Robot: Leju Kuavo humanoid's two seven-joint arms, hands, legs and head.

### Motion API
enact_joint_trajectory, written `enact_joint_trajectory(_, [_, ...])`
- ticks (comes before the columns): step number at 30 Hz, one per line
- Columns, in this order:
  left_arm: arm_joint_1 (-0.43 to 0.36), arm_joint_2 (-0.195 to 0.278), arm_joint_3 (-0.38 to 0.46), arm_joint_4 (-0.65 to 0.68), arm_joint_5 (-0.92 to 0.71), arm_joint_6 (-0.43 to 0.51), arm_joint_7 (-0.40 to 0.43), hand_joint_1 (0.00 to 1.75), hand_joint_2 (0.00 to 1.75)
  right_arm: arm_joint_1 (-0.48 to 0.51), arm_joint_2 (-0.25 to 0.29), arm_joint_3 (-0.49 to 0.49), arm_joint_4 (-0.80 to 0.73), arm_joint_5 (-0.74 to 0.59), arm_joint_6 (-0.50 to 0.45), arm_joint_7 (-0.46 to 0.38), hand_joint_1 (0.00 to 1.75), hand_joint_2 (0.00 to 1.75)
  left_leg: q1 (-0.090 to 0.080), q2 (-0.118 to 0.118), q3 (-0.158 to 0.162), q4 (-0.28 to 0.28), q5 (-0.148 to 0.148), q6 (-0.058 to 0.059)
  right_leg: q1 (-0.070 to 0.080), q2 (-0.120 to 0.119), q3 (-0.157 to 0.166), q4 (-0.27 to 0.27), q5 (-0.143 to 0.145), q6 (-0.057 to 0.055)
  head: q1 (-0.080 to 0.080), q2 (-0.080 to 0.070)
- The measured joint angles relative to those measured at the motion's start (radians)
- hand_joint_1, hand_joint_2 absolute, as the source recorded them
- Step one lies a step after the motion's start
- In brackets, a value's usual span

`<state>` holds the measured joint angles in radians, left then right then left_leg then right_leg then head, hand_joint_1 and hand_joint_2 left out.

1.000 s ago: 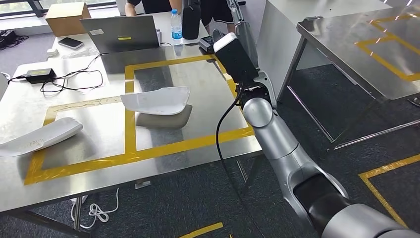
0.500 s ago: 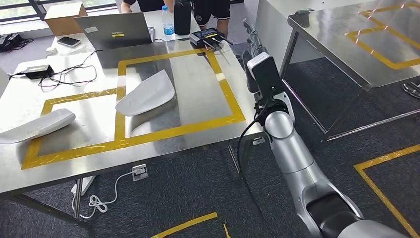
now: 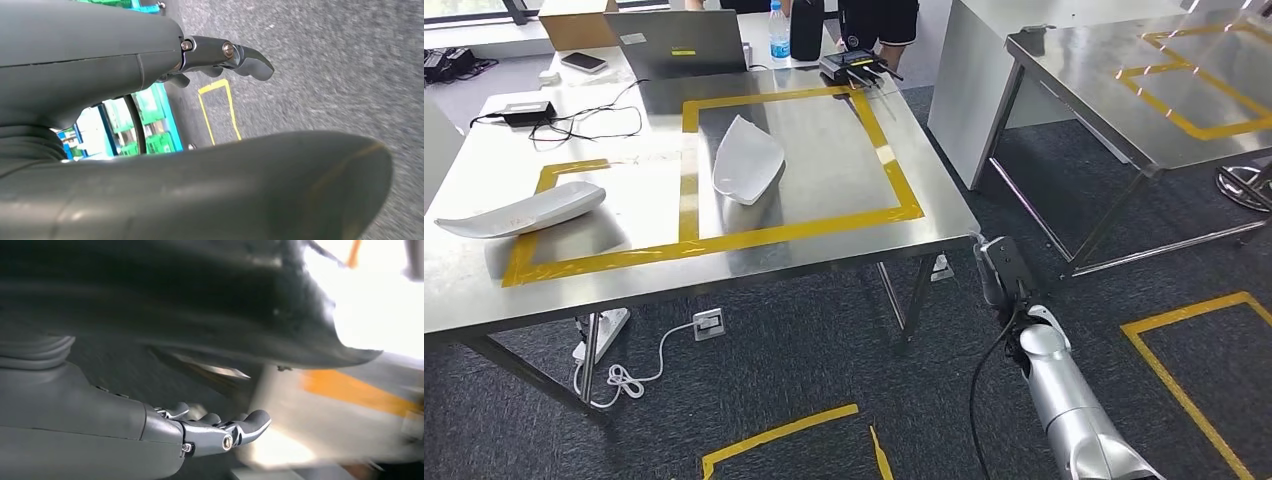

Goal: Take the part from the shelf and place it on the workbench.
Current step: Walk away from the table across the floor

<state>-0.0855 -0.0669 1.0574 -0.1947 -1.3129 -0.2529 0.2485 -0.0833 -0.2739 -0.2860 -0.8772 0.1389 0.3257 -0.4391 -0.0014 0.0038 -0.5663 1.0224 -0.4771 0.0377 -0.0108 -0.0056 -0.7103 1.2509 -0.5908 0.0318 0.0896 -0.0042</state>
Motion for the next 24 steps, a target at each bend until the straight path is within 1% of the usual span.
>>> enact_joint_trajectory(1, [0.000, 0.001, 0.000, 0.000, -0.001, 0.000, -0.006, 0.00, 0.00, -0.003, 0.005, -0.019, 0.080, -0.013, 0.031, -0.006, 0.00, 0.00, -0.001, 0.000, -0.017, 0.003, 0.012, 0.001, 0.000, 0.000, 0.001, 0.040, -0.004, 0.000, 0.000, 0.000])
enact_joint_trajectory(2, [0.000, 0.001, 0.000, 0.000, -0.001, 0.000, -0.014, 0.00, 0.00, -0.004, 0.011, -0.034, 0.156, -0.018, 0.038, -0.002, 0.00, 0.00, -0.001, 0.000, -0.035, 0.008, 0.022, 0.001, 0.001, 0.001, 0.018, 0.051, 0.013, 0.000, 0.000, 0.000])
enact_joint_trajectory(3, [0.001, 0.001, 0.000, 0.000, -0.001, 0.000, -0.022, 0.00, 0.00, -0.004, 0.018, -0.048, 0.228, -0.019, 0.028, 0.012, 0.00, 0.00, -0.001, 0.000, -0.051, 0.013, 0.031, -0.001, 0.001, 0.000, 0.054, 0.026, 0.041, -0.002, 0.000, 0.000])
enact_joint_trajectory(4, [0.001, 0.001, 0.000, 0.000, -0.001, 0.000, -0.029, 0.00, 0.00, -0.005, 0.025, -0.059, 0.291, -0.019, 0.010, 0.038, 0.00, 0.00, 0.000, -0.001, -0.065, 0.019, 0.039, -0.004, 0.003, 0.000, 0.105, -0.030, 0.060, -0.005, 0.001, 0.000])
enact_joint_trajectory(5, [0.001, 0.000, 0.000, 0.000, -0.001, 0.000, -0.036, 0.00, 0.00, -0.006, 0.033, -0.069, 0.346, -0.019, -0.011, 0.075, 0.00, 0.00, 0.000, -0.001, -0.076, 0.025, 0.046, -0.008, 0.006, -0.001, 0.162, -0.106, 0.059, -0.011, 0.002, 0.000])
enact_joint_trajectory(6, [0.001, -0.001, 0.000, 0.001, -0.001, 0.000, -0.042, 0.00, 0.00, -0.007, 0.040, -0.079, 0.391, -0.019, -0.032, 0.116, 0.00, 0.00, 0.000, 0.000, -0.081, 0.027, 0.053, -0.014, 0.010, -0.002, 0.205, -0.168, 0.051, -0.017, 0.003, 0.000])
enact_joint_trajectory(7, [0.000, -0.002, 0.000, 0.001, -0.002, 0.000, -0.048, 0.00, 0.00, -0.007, 0.051, -0.089, 0.432, -0.020, -0.055, 0.166, 0.00, 0.00, 0.000, 0.001, -0.084, 0.027, 0.060, -0.021, 0.014, -0.003, 0.230, -0.212, 0.038, -0.023, 0.004, 0.000])
enact_joint_trajectory(8, [-0.001, -0.002, -0.001, 0.001, -0.003, 0.000, -0.053, 0.00, 0.00, -0.004, 0.063, -0.100, 0.469, -0.022, -0.077, 0.216, 0.00, 0.00, 0.001, 0.002, -0.084, 0.024, 0.068, -0.029, 0.018, -0.003, 0.237, -0.234, 0.030, -0.031, 0.005, 0.000])
enact_joint_trajectory(9, [-0.001, -0.001, -0.001, 0.001, -0.005, 0.000, -0.057, 0.00, 0.00, 0.003, 0.077, -0.110, 0.503, -0.024, -0.097, 0.260, 0.00, 0.00, 0.002, 0.003, -0.084, 0.020, 0.077, -0.037, 0.019, -0.003, 0.231, -0.237, 0.039, -0.037, 0.005, 0.000])
enact_joint_trajectory(10, [-0.001, 0.000, -0.002, 0.001, -0.007, 0.000, -0.059, 0.00, 0.00, 0.011, 0.093, -0.120, 0.534, -0.029, -0.113, 0.297, 0.00, 0.00, 0.003, 0.002, -0.086, 0.020, 0.078, -0.043, 0.018, -0.004, 0.224, -0.242, 0.049, -0.045, 0.006, 0.000])
enact_joint_trajectory(11, [-0.001, 0.001, -0.002, 0.002, -0.009, 0.000, -0.059, 0.00, 0.00, 0.020, 0.107, -0.129, 0.556, -0.035, -0.130, 0.325, 0.00, 0.00, 0.004, 0.001, -0.093, 0.030, 0.062, -0.048, 0.016, -0.005, 0.217, -0.245, 0.062, -0.053, 0.005, 0.000])
enact_joint_trajectory(12, [-0.001, 0.001, -0.003, 0.002, -0.012, 0.000, -0.059, 0.00, 0.00, 0.028, 0.122, -0.138, 0.576, -0.044, -0.148, 0.350, 0.00, 0.00, 0.004, -0.002, -0.104, 0.057, 0.026, -0.052, 0.014, -0.006, 0.206, -0.248, 0.075, -0.060, 0.003, 0.000])
enact_joint_trajectory(13, [-0.001, 0.002, -0.004, 0.002, -0.014, 0.000, -0.057, 0.00, 0.00, 0.035, 0.137, -0.149, 0.592, -0.057, -0.171, 0.374, 0.00, 0.00, 0.005, -0.004, -0.117, 0.105, -0.028, -0.057, 0.012, -0.007, 0.193, -0.249, 0.088, -0.065, 0.002, 0.000])
enact_joint_trajectory(14, [-0.003, 0.003, -0.005, 0.002, -0.016, 0.000, -0.054, 0.00, 0.00, 0.041, 0.150, -0.163, 0.607, -0.071, -0.200, 0.401, 0.00, 0.00, 0.005, -0.005, -0.131, 0.164, -0.081, -0.062, 0.012, -0.006, 0.179, -0.248, 0.099, -0.067, 0.000, 0.000])
enact_joint_trajectory(15, [-0.004, 0.005, -0.006, 0.002, -0.017, 0.000, -0.050, 0.00, 0.00, 0.045, 0.164, -0.177, 0.621, -0.083, -0.231, 0.428, 0.00, 0.00, 0.005, -0.006, -0.140, 0.225, -0.119, -0.067, 0.012, -0.007, 0.163, -0.248, 0.111, -0.068, -0.001, 0.000])
enact_joint_trajectory(16, [-0.006, 0.006, -0.008, 0.002, -0.017, 0.000, -0.046, 0.00, 0.00, 0.049, 0.175, -0.192, 0.633, -0.091, -0.263, 0.456, 0.00, 0.00, 0.007, -0.006, -0.140, 0.270, -0.133, -0.071, 0.012, -0.008, 0.147, -0.247, 0.124, -0.067, -0.001, 0.000])
enact_joint_trajectory(17, [-0.006, 0.007, -0.009, 0.002, -0.017, 0.000, -0.041, 0.00, 0.00, 0.052, 0.187, -0.204, 0.643, -0.095, -0.290, 0.482, 0.00, 0.00, 0.008, -0.006, -0.126, 0.287, -0.123, -0.075, 0.012, -0.008, 0.130, -0.246, 0.136, -0.066, -0.001, 0.000])
enact_joint_trajectory(18, [-0.006, 0.008, -0.009, 0.002, -0.017, 0.000, -0.038, 0.00, 0.00, 0.055, 0.196, -0.212, 0.651, -0.094, -0.308, 0.504, 0.00, 0.44, 0.010, -0.006, -0.095, 0.269, -0.099, -0.077, 0.011, -0.008, 0.113, -0.244, 0.148, -0.063, -0.001, 0.000])
enact_joint_trajectory(19, [-0.007, 0.009, -0.009, 0.002, -0.017, 0.000, -0.035, 0.00, 0.00, 0.057, 0.204, -0.217, 0.658, -0.090, -0.320, 0.522, 0.00, 0.87, 0.012, -0.006, -0.046, 0.218, -0.076, -0.078, 0.010, -0.007, 0.097, -0.242, 0.160, -0.060, -0.001, 0.000])
enact_joint_trajectory(20, [-0.009, 0.009, -0.009, 0.002, -0.017, 0.000, -0.032, 0.00, 0.00, 0.059, 0.211, -0.219, 0.663, -0.083, -0.328, 0.541, 0.00, 1.31, 0.013, -0.006, 0.018, 0.141, -0.071, -0.078, 0.010, -0.006, 0.084, -0.239, 0.171, -0.055, -0.001, 0.000])
enact_joint_trajectory(21, [-0.012, 0.010, -0.009, 0.002, -0.017, 0.000, -0.029, 0.00, 0.00, 0.060, 0.217, -0.220, 0.667, -0.071, -0.336, 0.561, 0.00, 1.75, 0.011, -0.008, 0.073, 0.070, -0.075, -0.073, 0.010, -0.005, 0.075, -0.236, 0.181, -0.050, 0.000, 0.000])
enact_joint_trajectory(22, [-0.013, 0.010, -0.009, 0.002, -0.015, 0.000, -0.026, 0.00, 0.00, 0.061, 0.221, -0.221, 0.670, -0.056, -0.344, 0.584, 0.00, 1.75, 0.009, -0.010, 0.109, 0.015, -0.084, -0.067, 0.010, -0.004, 0.071, -0.235, 0.190, -0.044, 0.001, 0.000])
enact_joint_trajectory(23, [-0.014, 0.010, -0.009, 0.002, -0.013, 0.000, -0.022, 0.00, 0.00, 0.061, 0.224, -0.221, 0.674, -0.037, -0.350, 0.607, 0.00, 1.75, 0.005, -0.012, 0.125, -0.015, -0.093, -0.059, 0.009, -0.004, 0.069, -0.235, 0.200, -0.037, 0.001, 0.000])
enact_joint_trajectory(24, [-0.013, 0.011, -0.009, 0.002, -0.011, 0.000, -0.019, 0.00, 0.00, 0.061, 0.226, -0.221, 0.677, -0.018, -0.355, 0.627, 0.00, 1.75, 0.002, -0.013, 0.120, -0.019, -0.089, -0.048, 0.007, -0.004, 0.069, -0.237, 0.210, -0.031, 0.001, 0.000])
